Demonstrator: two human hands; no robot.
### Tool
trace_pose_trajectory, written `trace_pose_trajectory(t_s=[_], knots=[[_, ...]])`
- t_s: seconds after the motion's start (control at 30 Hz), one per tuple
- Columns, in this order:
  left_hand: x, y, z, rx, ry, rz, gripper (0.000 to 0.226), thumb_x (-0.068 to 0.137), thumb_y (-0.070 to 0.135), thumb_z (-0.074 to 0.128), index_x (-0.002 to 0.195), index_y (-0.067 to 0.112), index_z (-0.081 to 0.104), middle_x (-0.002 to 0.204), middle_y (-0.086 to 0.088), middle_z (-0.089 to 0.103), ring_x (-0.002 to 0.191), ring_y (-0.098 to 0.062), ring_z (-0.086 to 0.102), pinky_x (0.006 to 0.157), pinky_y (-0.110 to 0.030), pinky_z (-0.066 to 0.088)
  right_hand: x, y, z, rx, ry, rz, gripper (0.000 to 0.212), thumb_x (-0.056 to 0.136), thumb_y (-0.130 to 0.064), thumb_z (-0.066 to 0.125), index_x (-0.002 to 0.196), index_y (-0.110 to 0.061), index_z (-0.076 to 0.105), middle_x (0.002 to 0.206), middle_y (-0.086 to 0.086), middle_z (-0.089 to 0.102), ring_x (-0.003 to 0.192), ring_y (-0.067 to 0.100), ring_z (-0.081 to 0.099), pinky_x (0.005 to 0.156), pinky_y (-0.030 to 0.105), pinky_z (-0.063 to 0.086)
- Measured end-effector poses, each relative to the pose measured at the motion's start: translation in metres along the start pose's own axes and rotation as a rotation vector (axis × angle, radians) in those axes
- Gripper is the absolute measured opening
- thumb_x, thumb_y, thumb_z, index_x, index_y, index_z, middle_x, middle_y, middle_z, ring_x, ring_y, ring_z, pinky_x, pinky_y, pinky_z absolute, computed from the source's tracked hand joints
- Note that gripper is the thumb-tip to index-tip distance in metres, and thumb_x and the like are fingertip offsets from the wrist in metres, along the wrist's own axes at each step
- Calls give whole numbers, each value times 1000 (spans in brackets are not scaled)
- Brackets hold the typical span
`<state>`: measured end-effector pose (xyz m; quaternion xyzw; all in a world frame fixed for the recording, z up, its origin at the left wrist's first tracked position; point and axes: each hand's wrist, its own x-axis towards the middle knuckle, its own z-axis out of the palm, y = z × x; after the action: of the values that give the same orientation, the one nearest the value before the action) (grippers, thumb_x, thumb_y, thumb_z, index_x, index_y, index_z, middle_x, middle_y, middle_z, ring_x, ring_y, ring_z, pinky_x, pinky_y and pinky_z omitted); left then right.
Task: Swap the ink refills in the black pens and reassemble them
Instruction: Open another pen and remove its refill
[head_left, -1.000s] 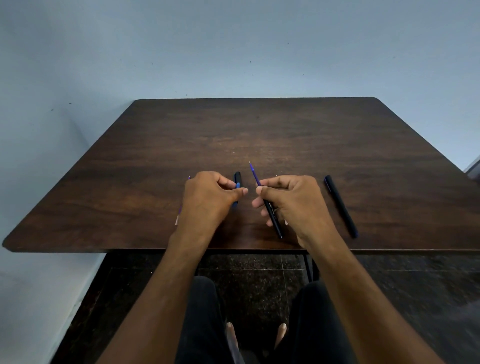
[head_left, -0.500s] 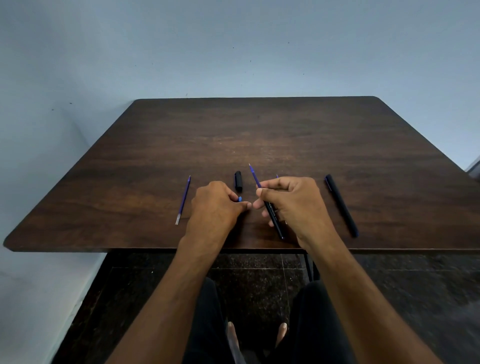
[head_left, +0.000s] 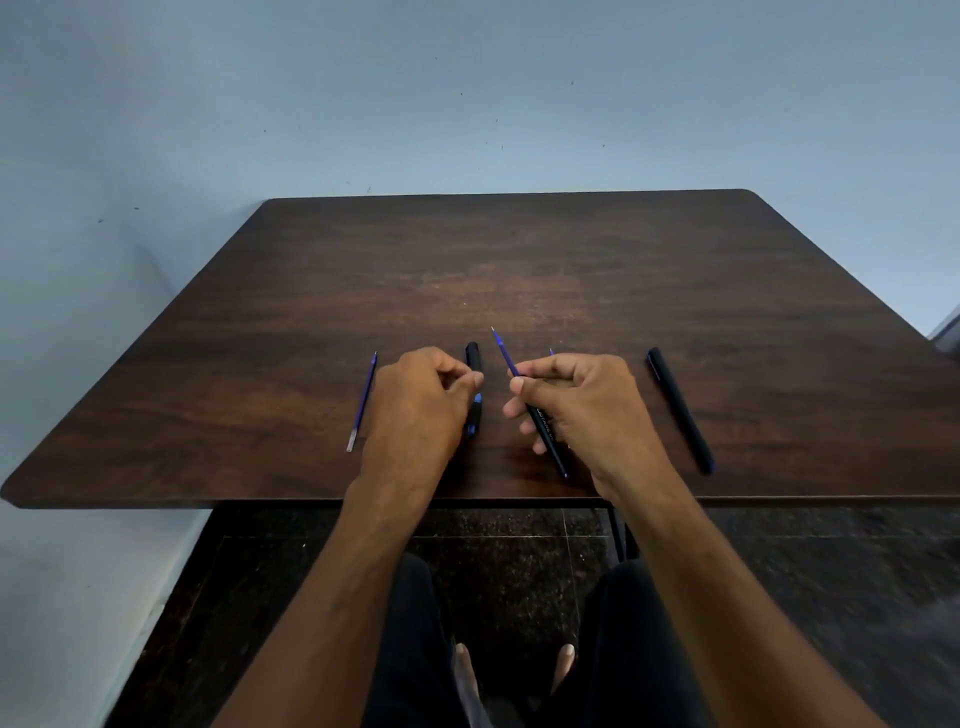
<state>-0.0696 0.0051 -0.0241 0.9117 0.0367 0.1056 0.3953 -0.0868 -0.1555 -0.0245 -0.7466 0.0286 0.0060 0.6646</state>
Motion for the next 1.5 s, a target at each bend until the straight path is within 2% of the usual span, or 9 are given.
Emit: trace_pose_trajectory(t_s=[0.17, 0.37, 0.6, 0.73, 0.93, 1.13, 1.3, 1.4, 1.5], knots=[[0, 2, -1, -271, 11, 39, 15, 92, 34, 70, 89, 24, 81, 75, 13, 76, 74, 4, 69, 63, -14, 49, -3, -4, 5, 26, -50, -33, 9, 95, -12, 71, 95, -19, 75, 76, 10, 79, 59, 16, 68, 51, 31, 55], [3, 6, -5, -679, -146, -144, 14, 85, 27, 77, 91, 14, 80, 79, 4, 77, 65, 4, 63, 60, -15, 46, -3, -9, 6, 48, -75, -32, 8, 96, -10, 70, 98, -16, 74, 77, 12, 79, 58, 15, 65, 52, 32, 54], [9, 9, -11, -793, -42, -216, 15, 88, 24, 76, 89, 9, 77, 84, -4, 77, 75, -10, 66, 62, -22, 49, -2, -7, 8, 60, -102, -24, 17, 94, -10, 72, 112, -9, 72, 79, 10, 80, 59, 16, 66, 54, 32, 55], [13, 10, -20, -839, 5, -206, 15, 90, 19, 74, 89, 4, 75, 71, 2, 74, 63, -6, 64, 63, -21, 52, -3, -7, 10, 50, -124, -21, 14, 94, -10, 72, 108, -9, 73, 80, 10, 80, 60, 15, 67, 54, 30, 56], [28, 4, -37, -886, 156, -184, 17, 92, 18, 72, 87, 2, 73, 74, -4, 70, 61, -8, 59, 62, -21, 50, -4, -10, 14, 34, -135, -11, 7, 94, -9, 73, 100, -9, 75, 79, 12, 80, 60, 17, 66, 51, 27, 55], [47, -17, -61, -841, 195, -215, 14, 89, 22, 76, 86, 7, 76, 73, -1, 74, 58, -5, 55, 62, -23, 50, -2, -12, 17, -3, -102, -12, 5, 94, -15, 73, 96, -12, 75, 80, 5, 81, 62, 20, 72, 61, 35, 61], [55, -45, -71, -386, 177, -189, 15, 82, 32, 81, 79, 17, 79, 67, 6, 74, 59, 2, 62, 67, -23, 50, 3, -12, 22, -27, -47, -1, 6, 93, -20, 74, 92, -14, 76, 80, 1, 81, 74, 37, 77, 78, 59, 62], [55, -58, -71, -92, 214, -198, 15, 80, 36, 82, 75, 22, 78, 72, 9, 73, 70, 3, 64, 68, -21, 48, 5, -11, 25, -47, 0, -17, 6, 90, -20, 77, 86, -16, 78, 75, 1, 80, 76, 45, 73, 71, 53, 62], [54, -64, -67, 8, 212, -230, 14, 80, 34, 84, 75, 21, 78, 67, 9, 68, 66, -1, 63, 62, -20, 48, 6, -8, 27, -66, 18, -12, 7, 87, -18, 81, 81, -15, 79, 66, 3, 77, 55, 24, 71, 61, 43, 62]])
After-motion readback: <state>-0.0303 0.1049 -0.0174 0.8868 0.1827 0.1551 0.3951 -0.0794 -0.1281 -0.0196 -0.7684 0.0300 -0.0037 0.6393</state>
